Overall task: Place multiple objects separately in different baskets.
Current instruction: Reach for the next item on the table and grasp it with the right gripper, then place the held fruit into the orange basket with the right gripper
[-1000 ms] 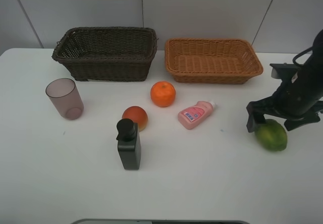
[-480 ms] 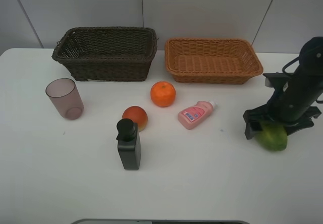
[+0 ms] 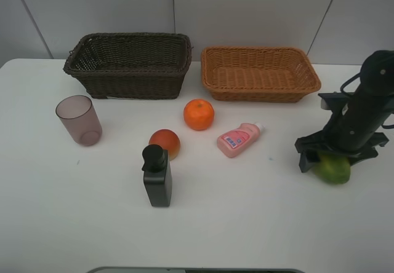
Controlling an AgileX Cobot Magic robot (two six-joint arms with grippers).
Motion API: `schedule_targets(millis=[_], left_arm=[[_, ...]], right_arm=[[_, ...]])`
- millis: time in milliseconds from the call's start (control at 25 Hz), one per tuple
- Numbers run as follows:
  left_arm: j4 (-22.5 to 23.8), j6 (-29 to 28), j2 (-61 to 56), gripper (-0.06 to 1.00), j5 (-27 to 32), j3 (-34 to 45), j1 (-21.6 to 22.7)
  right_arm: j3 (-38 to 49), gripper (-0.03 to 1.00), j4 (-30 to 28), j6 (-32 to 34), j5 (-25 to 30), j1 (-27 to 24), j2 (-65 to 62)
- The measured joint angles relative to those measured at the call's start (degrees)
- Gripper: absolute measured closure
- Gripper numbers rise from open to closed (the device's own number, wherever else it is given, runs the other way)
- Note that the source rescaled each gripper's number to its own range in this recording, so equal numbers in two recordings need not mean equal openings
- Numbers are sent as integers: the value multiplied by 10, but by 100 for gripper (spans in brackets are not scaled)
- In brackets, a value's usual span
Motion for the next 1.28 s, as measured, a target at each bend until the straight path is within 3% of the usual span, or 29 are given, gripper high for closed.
schedule_targets(millis=[80,1040,1160,1280], left_arm=[[0,0,0,-1,0,0,0],[0,0,0,-1,0,0,0],[0,0,0,-1,0,0,0],[0,0,0,-1,0,0,0]], right_arm=[[0,73,-1,0,0,0,0],[-3,72,-6,0,-7,0,0],[-25,72,-3,0,13,0,-2],[-66,72,6,0,77,0,-15]])
